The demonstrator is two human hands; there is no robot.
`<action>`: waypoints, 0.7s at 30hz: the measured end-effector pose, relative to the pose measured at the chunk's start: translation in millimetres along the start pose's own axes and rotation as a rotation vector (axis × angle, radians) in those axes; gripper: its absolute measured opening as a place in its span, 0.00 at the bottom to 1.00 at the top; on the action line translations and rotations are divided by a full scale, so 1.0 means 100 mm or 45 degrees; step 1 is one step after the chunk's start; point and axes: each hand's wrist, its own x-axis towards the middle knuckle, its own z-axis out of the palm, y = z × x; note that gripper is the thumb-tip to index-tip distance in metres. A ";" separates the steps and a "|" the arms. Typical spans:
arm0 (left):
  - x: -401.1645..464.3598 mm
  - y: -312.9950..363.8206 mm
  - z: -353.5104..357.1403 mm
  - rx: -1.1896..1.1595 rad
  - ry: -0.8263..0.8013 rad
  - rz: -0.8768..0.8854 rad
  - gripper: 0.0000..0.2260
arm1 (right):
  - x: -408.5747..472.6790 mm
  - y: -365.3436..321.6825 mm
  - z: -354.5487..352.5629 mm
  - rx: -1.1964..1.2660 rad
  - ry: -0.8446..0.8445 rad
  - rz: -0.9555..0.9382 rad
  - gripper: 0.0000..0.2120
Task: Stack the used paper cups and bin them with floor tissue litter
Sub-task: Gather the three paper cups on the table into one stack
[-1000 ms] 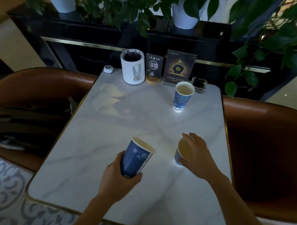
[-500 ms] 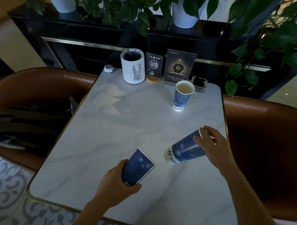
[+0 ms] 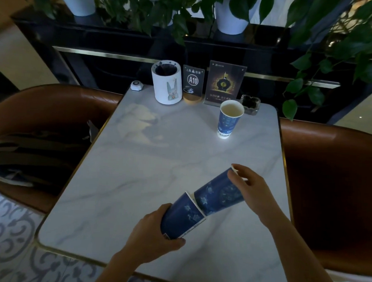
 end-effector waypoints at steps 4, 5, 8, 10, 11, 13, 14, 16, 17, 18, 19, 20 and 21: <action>0.00 0.02 -0.02 -0.012 0.020 0.011 0.37 | -0.06 0.02 0.13 0.025 -0.065 0.045 0.09; -0.01 0.03 -0.02 -0.011 0.024 0.019 0.36 | -0.07 0.03 0.17 0.030 -0.081 0.052 0.09; -0.02 0.04 -0.02 -0.011 0.035 0.043 0.36 | -0.13 0.00 0.27 0.022 -0.146 0.061 0.12; -0.02 0.06 -0.02 -0.025 0.042 0.054 0.35 | -0.16 -0.01 0.34 0.035 -0.196 0.085 0.13; -0.02 0.07 -0.02 -0.026 0.042 0.061 0.35 | -0.18 -0.01 0.38 0.033 -0.215 0.091 0.14; -0.02 0.09 -0.02 -0.024 0.037 0.081 0.35 | -0.21 -0.01 0.47 0.002 -0.257 0.099 0.17; -0.02 0.11 -0.02 -0.023 0.036 0.090 0.35 | -0.23 -0.01 0.51 -0.015 -0.282 0.101 0.18; -0.01 0.13 -0.02 -0.021 0.038 0.099 0.35 | -0.29 -0.02 0.60 -0.007 -0.328 0.101 0.17; -0.01 0.14 -0.01 -0.021 0.042 0.101 0.35 | -0.32 -0.02 0.65 0.007 -0.344 0.099 0.17; 0.00 0.15 -0.01 -0.025 0.044 0.101 0.35 | -0.34 -0.03 0.69 0.012 -0.353 0.095 0.16; 0.00 0.15 -0.01 -0.034 0.041 0.099 0.35 | -0.36 -0.05 0.73 0.010 -0.350 0.094 0.16; 0.01 0.15 -0.01 -0.041 0.037 0.097 0.36 | -0.37 -0.05 0.75 0.015 -0.337 0.098 0.16; 0.01 0.15 -0.01 -0.042 0.036 0.095 0.36 | -0.36 -0.06 0.76 0.023 -0.328 0.107 0.15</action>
